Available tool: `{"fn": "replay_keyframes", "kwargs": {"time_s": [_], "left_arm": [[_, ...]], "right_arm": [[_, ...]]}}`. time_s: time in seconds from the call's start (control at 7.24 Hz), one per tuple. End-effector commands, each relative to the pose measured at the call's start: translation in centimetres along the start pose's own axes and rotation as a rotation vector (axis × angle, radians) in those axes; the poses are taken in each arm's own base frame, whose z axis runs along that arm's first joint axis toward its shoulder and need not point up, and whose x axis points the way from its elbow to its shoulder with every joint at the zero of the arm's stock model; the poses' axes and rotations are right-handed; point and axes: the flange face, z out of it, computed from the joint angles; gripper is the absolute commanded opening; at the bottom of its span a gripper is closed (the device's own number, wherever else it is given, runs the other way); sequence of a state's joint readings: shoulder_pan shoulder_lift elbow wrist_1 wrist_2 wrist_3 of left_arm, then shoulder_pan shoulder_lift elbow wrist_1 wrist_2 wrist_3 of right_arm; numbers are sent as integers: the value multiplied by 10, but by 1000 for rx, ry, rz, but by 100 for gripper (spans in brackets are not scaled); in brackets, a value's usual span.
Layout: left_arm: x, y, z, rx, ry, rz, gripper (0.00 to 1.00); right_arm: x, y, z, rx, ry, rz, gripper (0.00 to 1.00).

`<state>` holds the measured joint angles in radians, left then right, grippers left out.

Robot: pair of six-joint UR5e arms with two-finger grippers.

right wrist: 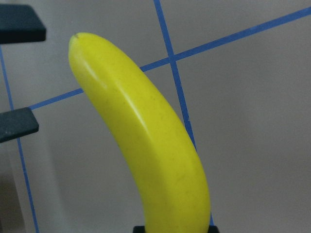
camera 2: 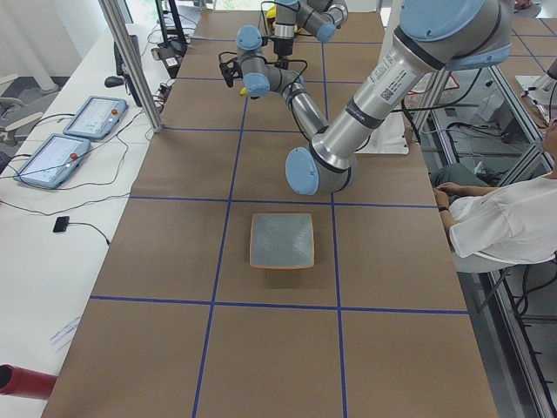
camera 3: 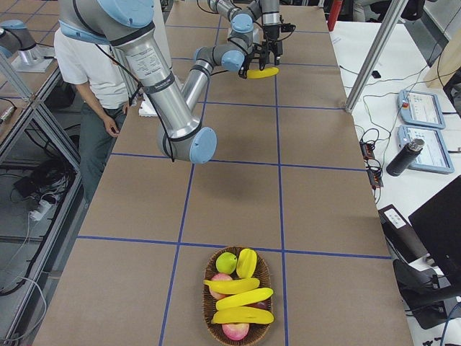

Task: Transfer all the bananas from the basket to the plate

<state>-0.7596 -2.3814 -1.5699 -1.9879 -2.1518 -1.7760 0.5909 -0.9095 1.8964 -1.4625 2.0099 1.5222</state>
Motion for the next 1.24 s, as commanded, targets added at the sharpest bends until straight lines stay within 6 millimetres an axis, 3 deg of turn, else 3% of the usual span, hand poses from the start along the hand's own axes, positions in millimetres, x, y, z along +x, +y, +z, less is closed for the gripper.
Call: {"fn": "replay_keyframes", "kwargs": {"time_s": [0.0, 0.28, 0.69, 0.97, 1.1], "left_arm": [[1, 7, 4, -11, 0, -14, 100], [3, 9, 4, -12, 3, -28, 98], [3, 9, 4, -12, 5, -28, 93], [4, 9, 3, -12, 6, -27, 82], [3, 18, 9, -26, 1, -25, 72]], "right_arm": [[-13, 10, 5, 55, 6, -17, 0], [-17, 23, 11, 109, 31, -27, 0], [-17, 40, -2, 145, 73, -30, 0], [-18, 51, 7, 175, 86, -46, 0], [-18, 53, 9, 185, 90, -49, 0]]}}
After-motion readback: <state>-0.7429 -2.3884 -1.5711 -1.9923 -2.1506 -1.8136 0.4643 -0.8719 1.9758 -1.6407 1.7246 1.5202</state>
